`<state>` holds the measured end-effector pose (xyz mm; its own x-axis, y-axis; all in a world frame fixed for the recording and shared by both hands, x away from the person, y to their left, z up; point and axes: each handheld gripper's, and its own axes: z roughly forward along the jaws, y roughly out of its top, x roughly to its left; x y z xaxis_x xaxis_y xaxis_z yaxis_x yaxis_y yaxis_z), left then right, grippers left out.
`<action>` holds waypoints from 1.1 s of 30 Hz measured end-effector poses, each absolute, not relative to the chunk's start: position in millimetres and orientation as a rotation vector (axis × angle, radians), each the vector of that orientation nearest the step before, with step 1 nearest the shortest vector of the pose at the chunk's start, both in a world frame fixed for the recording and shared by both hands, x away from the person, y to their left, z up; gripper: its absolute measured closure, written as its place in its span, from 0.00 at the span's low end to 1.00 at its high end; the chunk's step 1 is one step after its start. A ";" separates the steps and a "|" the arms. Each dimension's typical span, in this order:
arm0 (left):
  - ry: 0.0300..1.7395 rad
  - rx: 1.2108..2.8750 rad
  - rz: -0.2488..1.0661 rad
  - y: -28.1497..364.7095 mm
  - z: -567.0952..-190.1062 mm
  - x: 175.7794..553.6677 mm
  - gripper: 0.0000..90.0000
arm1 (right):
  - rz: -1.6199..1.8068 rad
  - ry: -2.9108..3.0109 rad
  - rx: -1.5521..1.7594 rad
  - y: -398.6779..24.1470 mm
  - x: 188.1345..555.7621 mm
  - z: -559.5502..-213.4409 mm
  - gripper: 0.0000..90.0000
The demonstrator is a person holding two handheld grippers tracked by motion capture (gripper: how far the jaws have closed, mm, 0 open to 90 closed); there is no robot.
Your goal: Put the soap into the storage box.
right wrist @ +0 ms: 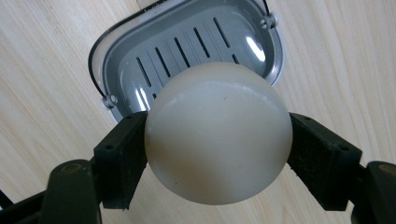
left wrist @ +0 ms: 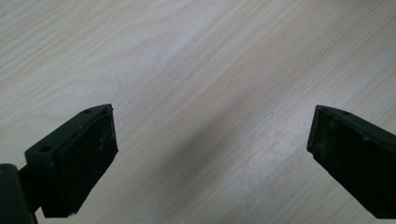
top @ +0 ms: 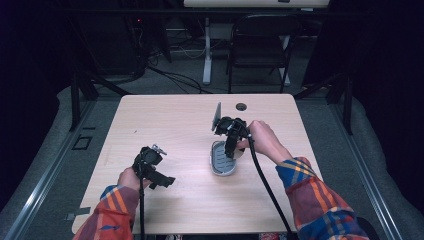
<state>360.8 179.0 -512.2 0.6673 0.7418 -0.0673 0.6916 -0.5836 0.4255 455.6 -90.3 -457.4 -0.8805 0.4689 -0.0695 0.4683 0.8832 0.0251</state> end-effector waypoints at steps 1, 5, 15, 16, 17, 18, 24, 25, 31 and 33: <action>1.121 2.464 0.163 179.0 -512.3 360.8 0.02 | 0.023 2.976 0.745 -88.7 455.7 -458.0 0.27; 1.117 2.462 0.157 179.3 -512.1 360.8 0.02 | 0.026 2.986 0.732 -81.6 456.7 -461.0 0.27; 1.116 2.463 0.160 179.3 -511.9 360.6 0.02 | 0.021 3.012 0.713 -69.5 459.2 -475.3 0.27; 1.116 2.463 0.160 179.3 -511.9 360.6 0.02 | 0.021 3.016 0.711 -68.8 459.1 -477.3 0.27; 1.116 2.463 0.161 179.2 -511.9 360.6 0.02 | 0.026 3.016 0.710 -68.2 459.0 -478.9 0.27; 1.116 2.463 0.160 179.2 -511.8 360.6 0.02 | 0.019 3.018 0.715 -67.8 459.0 -480.0 0.27; 1.116 2.464 0.159 179.2 -511.8 360.6 0.02 | 0.027 3.019 0.725 -67.8 458.9 -486.8 0.27; 1.117 2.464 0.159 179.2 -511.9 360.7 0.02 | 0.035 3.024 0.732 -68.8 458.4 -488.9 0.27; 1.117 2.464 0.159 179.1 -511.9 360.6 0.02 | 0.030 3.025 0.737 -71.7 457.6 -493.8 0.27; 1.117 2.463 0.160 179.1 -511.9 360.6 0.02 | 0.044 3.023 0.750 -74.3 456.8 -496.7 0.27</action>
